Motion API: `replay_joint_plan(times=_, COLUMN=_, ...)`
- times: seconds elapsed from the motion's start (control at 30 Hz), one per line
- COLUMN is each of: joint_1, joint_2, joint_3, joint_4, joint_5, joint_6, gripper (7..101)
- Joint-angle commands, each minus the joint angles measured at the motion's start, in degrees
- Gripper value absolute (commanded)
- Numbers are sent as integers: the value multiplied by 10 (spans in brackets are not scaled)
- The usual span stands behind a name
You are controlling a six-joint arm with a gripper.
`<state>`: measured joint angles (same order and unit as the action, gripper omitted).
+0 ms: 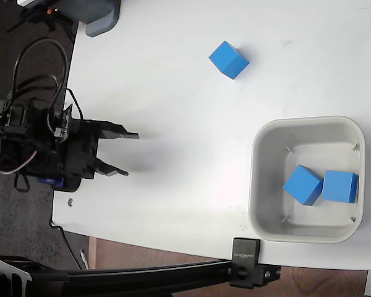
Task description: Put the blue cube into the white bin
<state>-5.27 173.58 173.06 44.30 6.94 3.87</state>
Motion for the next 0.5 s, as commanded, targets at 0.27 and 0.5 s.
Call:
replay_joint_plan(times=0.27, joint_1=2, joint_2=13, joint_3=-14, joint_4=-3, joint_5=-3, joint_6=-1, gripper=978)
replay_joint_plan(times=0.5, joint_1=-4, joint_2=11, joint_3=-14, joint_4=-5, joint_5=15, joint_6=5, gripper=981)
